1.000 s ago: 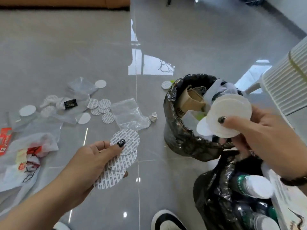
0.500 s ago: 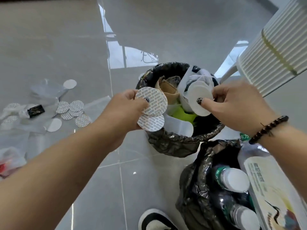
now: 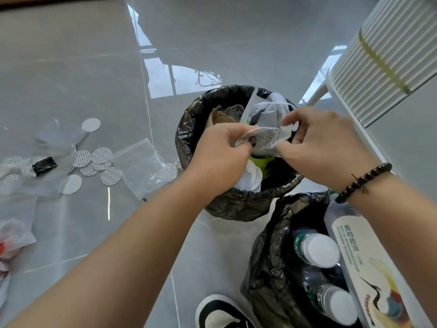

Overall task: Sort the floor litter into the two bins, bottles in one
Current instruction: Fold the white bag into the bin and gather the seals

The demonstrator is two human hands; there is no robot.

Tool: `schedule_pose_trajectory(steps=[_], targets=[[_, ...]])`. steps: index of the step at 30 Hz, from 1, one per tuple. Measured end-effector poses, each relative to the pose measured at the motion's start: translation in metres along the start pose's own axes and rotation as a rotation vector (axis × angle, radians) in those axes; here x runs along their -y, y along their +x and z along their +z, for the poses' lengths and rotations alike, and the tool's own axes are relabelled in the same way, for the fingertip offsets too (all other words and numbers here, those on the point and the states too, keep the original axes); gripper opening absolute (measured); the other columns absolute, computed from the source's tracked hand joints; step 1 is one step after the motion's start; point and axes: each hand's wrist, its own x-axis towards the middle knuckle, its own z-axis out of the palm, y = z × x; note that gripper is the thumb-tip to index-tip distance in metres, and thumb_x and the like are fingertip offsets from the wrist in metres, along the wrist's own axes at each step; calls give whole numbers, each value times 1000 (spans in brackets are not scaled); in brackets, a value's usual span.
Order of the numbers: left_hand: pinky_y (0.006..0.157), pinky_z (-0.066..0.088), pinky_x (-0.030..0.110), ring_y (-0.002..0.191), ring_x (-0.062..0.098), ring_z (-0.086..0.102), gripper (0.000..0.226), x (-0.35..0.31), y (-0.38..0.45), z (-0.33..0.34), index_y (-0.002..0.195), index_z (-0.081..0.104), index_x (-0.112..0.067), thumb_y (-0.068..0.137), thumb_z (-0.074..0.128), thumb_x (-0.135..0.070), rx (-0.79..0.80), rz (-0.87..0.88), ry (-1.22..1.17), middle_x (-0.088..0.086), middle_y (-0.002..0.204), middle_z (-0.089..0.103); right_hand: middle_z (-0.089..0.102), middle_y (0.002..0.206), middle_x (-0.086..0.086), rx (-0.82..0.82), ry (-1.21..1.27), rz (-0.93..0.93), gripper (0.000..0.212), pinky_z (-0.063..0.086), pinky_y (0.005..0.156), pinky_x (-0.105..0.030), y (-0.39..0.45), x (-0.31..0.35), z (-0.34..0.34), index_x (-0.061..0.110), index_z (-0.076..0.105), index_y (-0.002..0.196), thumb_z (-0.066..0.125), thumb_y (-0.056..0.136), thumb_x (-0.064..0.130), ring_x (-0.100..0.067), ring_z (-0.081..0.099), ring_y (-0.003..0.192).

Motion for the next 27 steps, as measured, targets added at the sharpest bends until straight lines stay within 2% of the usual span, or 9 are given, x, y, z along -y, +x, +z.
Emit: schedule_pose_trajectory(steps=[2, 7, 10, 12, 16, 18, 21, 24, 27], targets=[[88, 55, 35, 93, 17, 67, 34, 4, -4, 2, 104, 74, -24, 93, 55, 1, 32, 30, 21, -13, 97, 71, 59, 74, 6, 12, -12, -41, 32, 38, 73, -22, -4, 0, 3, 29, 61, 107, 63, 76, 20, -16, 56, 78], [77, 57, 20, 83, 7, 68, 26, 11, -1, -9, 103, 69, -17, 83, 70, 0, -116, 98, -38, -3, 92, 72, 61, 71, 1, -30, -77, -86, 2, 35, 71, -21, -5, 4, 5, 22, 67, 79, 65, 79, 20, -19, 57, 72], [75, 55, 15, 80, 4, 68, 23, 17, 0, -28, 97, 68, -18, 81, 72, -3, -214, 75, 7, -6, 89, 71, 66, 83, -2, 17, -108, -46, 10, 41, 82, -27, -2, 6, 9, 21, 66, 90, 64, 81, 21, -22, 59, 86], [72, 55, 17, 74, 5, 66, 18, 22, -3, -46, 89, 68, -21, 83, 70, -3, -249, 38, 53, -4, 84, 71, 67, 88, 0, 3, -96, -32, 24, 39, 81, -25, -2, 9, 11, 22, 63, 105, 63, 81, 21, -21, 59, 92], [63, 53, 21, 73, 12, 69, 18, 36, -17, -86, 83, 66, -21, 86, 64, -4, -250, -112, 121, 7, 87, 73, 57, 66, 8, -2, -42, -224, 17, 44, 73, -27, -22, 37, 19, 24, 66, 97, 61, 81, 19, -19, 56, 75], [64, 51, 18, 69, 7, 69, 17, 49, -31, -107, 84, 64, -20, 88, 62, -4, -260, -195, 136, 6, 88, 73, 45, 57, 13, 111, -11, -396, 12, 51, 71, -34, -37, 64, 34, 25, 68, 86, 59, 80, 20, -18, 52, 68], [69, 50, 26, 70, 6, 69, 14, 67, -53, -134, 87, 65, -18, 88, 61, -4, -285, -305, 147, 4, 89, 73, 42, 56, 13, 352, 20, -495, 12, 50, 68, -29, -42, 106, 69, 25, 67, 80, 56, 83, 20, -14, 48, 67], [63, 50, 18, 68, 6, 69, 18, 80, -76, -150, 87, 66, -17, 87, 60, 0, -306, -347, 122, 2, 86, 73, 52, 63, 12, 564, 57, -414, 14, 45, 62, -22, -26, 141, 117, 25, 65, 75, 56, 84, 18, -13, 54, 72], [60, 50, 13, 68, 4, 70, 18, 93, -91, -159, 89, 67, -17, 87, 61, -1, -354, -349, 105, -2, 83, 72, 70, 77, -2, 685, 136, -211, 14, 57, 66, -27, -5, 161, 183, 10, 71, 85, 58, 86, 14, -21, 68, 74]])
